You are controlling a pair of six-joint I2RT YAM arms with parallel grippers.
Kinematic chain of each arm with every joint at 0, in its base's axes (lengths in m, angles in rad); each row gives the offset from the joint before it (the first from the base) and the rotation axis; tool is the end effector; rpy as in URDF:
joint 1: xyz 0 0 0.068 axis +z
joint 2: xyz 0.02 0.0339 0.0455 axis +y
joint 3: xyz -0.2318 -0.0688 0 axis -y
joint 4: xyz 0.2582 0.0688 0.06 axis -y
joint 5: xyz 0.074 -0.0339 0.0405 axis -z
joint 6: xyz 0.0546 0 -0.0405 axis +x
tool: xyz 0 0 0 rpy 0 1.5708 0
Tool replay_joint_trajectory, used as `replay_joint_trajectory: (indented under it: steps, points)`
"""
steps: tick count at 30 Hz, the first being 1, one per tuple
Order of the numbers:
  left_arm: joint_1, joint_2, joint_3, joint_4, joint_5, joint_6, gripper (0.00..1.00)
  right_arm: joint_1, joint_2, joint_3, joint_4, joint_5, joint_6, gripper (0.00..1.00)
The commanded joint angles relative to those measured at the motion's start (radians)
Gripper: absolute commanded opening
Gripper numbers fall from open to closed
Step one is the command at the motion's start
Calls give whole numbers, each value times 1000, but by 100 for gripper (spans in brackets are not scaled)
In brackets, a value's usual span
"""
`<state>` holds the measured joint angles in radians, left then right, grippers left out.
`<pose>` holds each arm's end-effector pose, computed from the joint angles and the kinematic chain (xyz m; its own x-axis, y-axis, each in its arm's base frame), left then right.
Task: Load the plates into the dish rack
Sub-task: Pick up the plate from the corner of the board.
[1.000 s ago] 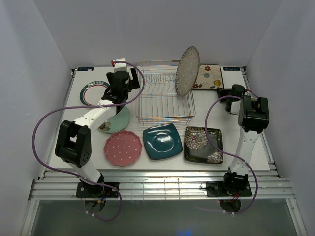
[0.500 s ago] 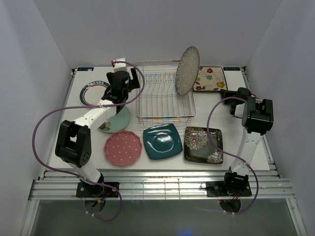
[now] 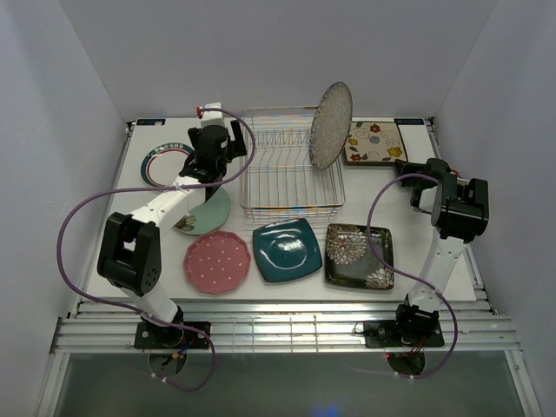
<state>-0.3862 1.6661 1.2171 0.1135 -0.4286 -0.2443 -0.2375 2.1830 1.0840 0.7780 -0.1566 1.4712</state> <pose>0.3953 -0.1362 0.2455 -0.2909 -0.1192 -0.9493 -0.0941 0.9910 -0.0956 0.4349 -0.0965 0.0601 0.0576 0.9973 -0.0454 0.3139 0.0251 0.9491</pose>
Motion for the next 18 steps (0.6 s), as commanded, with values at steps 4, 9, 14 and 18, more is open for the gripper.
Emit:
replay_joint_trajectory:
  steps: [4,9,14,18]
  points:
    - [4,0,-5,14,-1,-1,98,-16,-109,-10,135,3,5,8]
    - [4,-2,-2,12,-1,5,98,-25,-135,-32,135,5,8,8]
    - [3,-6,9,-3,1,17,98,-31,-184,-93,109,9,-9,8]
    - [4,-31,4,-11,25,10,98,-31,-241,-176,104,6,-18,8]
